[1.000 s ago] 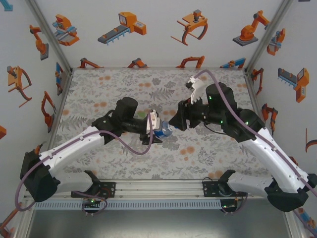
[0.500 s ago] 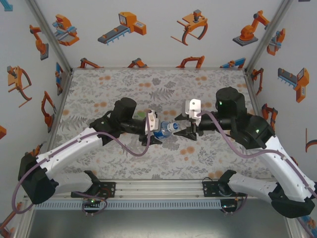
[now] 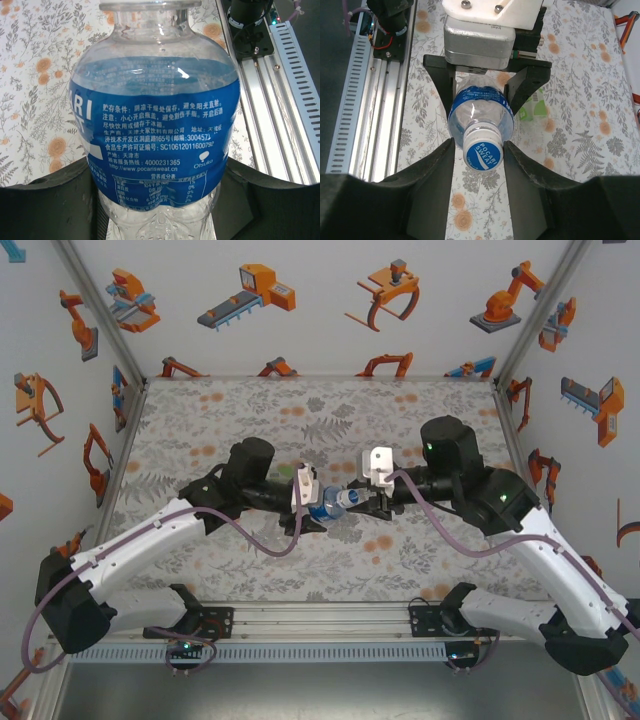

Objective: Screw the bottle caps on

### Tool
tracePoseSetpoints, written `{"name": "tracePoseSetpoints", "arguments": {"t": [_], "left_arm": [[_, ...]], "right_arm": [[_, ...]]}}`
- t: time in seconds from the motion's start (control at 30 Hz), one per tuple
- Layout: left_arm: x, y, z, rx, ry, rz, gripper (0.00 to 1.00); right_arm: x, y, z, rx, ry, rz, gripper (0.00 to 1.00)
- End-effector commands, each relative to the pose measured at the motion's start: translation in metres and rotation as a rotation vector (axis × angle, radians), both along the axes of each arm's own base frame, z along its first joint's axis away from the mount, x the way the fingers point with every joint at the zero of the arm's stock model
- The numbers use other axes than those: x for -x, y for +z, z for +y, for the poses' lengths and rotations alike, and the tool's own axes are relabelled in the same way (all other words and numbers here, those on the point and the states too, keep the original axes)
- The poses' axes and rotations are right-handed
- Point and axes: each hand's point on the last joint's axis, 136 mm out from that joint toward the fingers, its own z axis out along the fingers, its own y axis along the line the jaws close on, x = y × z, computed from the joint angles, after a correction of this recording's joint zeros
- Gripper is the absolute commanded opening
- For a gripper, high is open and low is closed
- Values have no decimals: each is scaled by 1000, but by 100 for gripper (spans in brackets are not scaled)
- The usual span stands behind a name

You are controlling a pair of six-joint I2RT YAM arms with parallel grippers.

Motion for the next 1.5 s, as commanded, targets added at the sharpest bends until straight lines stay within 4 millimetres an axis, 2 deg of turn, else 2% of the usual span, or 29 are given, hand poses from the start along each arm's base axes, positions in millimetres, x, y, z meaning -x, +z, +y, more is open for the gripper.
{"name": "tracePoseSetpoints", "arguments": {"t": [0.0,0.17,0.23,0.37,0.47,0.57,0.73,0.83,0.97,1.07,1.1,1.2,1.23,1.47], "left_arm": [[9,18,2,39,-28,-4,0],[10,17,1,39,-31,-5,0],[8,18,0,43,-25,-6,0],[2,21,-5,67,-6,-15,0],[-4,22,-9,88,11,-24,0],[-18,21,-14,102,67,-45,0],[-35,19,-19,114,133,-84,0],[-38,18,-22,116,135,-90,0],[-41,17,-27,104,127,-90,0],[-40,17,-28,102,115,-89,0],[-39,17,-27,102,112,-88,0],[-36,17,-26,101,103,-84,0],[-35,16,-26,98,100,-80,0],[-22,13,-20,64,56,-33,0]], "right_arm": [[2,-2,0,4,13,-16,37],[-6,-6,1,4,-53,61,22],[-18,-6,2,-8,-158,163,18],[-46,-14,-1,-50,-429,455,3],[-59,-28,-4,-93,-617,714,8],[-68,-44,-6,-141,-780,982,8],[-80,-85,-37,-208,-1179,1307,1],[-87,-91,-36,-315,-1210,1396,7],[-92,-86,-36,-350,-1209,1374,12],[-95,-72,-37,-339,-1177,1278,20],[-95,-66,-39,-335,-1169,1243,25],[-96,-45,-38,-320,-1096,1114,51],[-95,-36,-37,-307,-1053,1056,54],[-73,17,-29,-228,-726,595,54]]}}
